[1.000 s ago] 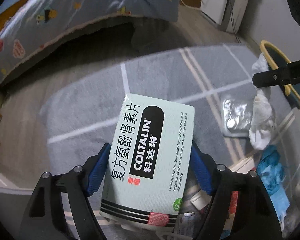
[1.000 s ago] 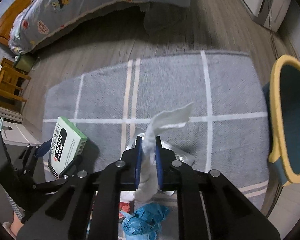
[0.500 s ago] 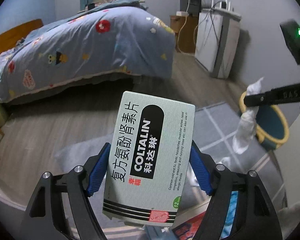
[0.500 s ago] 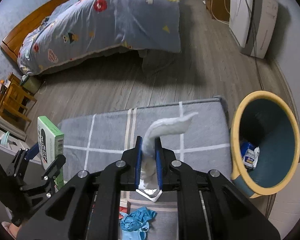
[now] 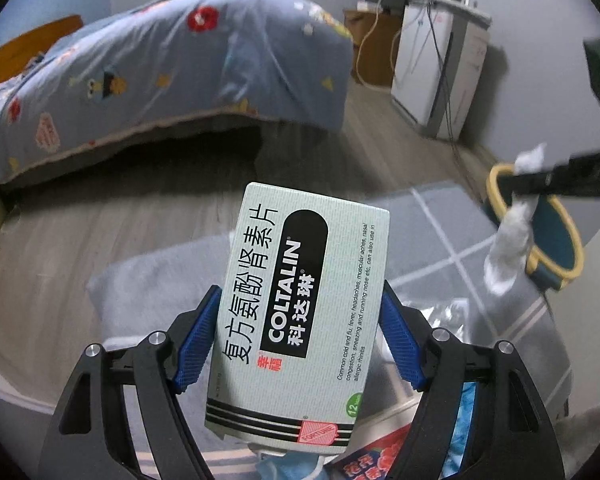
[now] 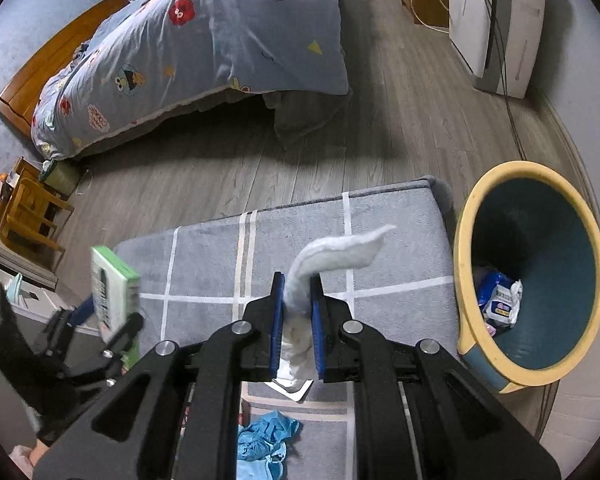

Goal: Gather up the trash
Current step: 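Drop the medicine box and tissue into the bin with both grippers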

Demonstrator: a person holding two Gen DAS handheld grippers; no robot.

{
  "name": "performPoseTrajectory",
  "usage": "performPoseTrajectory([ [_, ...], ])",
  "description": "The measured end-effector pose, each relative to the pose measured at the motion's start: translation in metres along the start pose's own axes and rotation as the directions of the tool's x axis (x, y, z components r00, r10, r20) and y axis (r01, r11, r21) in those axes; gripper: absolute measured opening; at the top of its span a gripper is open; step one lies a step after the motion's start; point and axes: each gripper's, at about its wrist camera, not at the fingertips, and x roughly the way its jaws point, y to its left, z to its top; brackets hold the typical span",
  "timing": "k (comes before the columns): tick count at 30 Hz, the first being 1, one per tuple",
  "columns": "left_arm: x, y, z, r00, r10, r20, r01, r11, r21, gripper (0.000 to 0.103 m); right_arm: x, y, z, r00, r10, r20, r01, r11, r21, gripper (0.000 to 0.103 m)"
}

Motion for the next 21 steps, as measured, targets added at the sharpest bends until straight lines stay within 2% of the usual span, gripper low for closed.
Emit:
performPoseTrajectory([
  [5, 0.004, -0.011, 0.000, 1.000, -0.005, 0.002, 0.005, 0.999, 0.049, 0.076, 0.004, -0.003, 0.003, 1.000, -0.002, 0.001, 0.002, 1.000, -0.014, 0.012],
  [15, -0.026, -0.025, 0.030, 0.993, -0.048, 0.108, 0.045, 0.999, 0.025, 0.076, -0.013, -0.030, 0.012, 0.999, -0.008, 0.038, 0.007, 1.000, 0.025, 0.012],
  [21, -0.033, -0.040, 0.041, 0.991, -0.044, 0.124, 0.041, 0.999, 0.029, 0.076, -0.034, -0.051, 0.014, 0.998, -0.022, 0.067, 0.019, 0.999, 0.047, 0.012],
])
